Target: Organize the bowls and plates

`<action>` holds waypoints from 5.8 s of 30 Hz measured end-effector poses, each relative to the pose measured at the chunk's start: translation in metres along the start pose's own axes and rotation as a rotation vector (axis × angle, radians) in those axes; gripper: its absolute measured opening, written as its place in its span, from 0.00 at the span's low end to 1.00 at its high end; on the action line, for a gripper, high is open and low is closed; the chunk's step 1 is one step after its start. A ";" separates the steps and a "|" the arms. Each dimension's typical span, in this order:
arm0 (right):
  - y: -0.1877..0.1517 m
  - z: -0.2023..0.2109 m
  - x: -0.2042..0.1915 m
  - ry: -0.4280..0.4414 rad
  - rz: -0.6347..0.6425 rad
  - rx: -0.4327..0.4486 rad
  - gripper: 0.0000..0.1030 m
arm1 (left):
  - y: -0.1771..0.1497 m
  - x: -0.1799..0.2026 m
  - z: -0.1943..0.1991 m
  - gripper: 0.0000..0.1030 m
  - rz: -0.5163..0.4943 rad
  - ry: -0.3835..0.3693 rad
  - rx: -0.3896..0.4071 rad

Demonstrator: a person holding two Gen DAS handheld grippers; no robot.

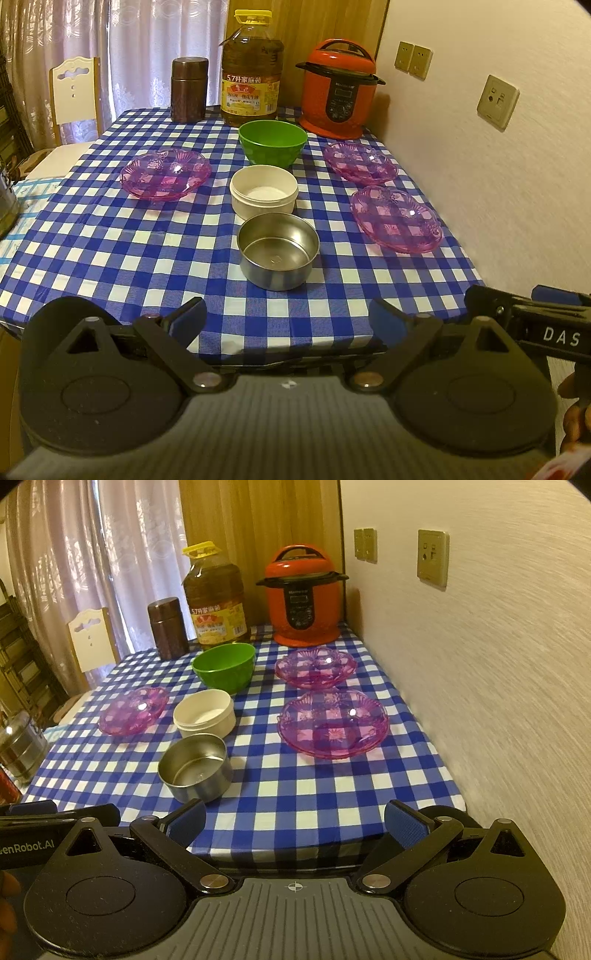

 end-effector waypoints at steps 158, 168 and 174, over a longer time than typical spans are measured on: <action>0.207 -0.310 -0.145 0.237 0.049 -0.063 0.12 | 0.237 -0.186 -0.194 0.09 0.141 0.033 0.013; 0.199 -0.250 -0.060 0.162 -0.019 -0.038 0.12 | 0.225 -0.090 -0.181 0.09 0.061 -0.061 -0.003; 0.192 -0.229 -0.002 0.108 -0.065 -0.023 0.11 | 0.212 -0.033 -0.196 0.09 0.019 -0.105 -0.024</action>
Point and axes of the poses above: each gripper's, at about its wrist camera, not at the fingertips, and z roughly against the way its jaws point, x to its right, y to its top, the point moved 2 cm from there along -z, roughly the way its jaws point, and after that the axes turned 14 degrees about z, right-handed, at the moved point
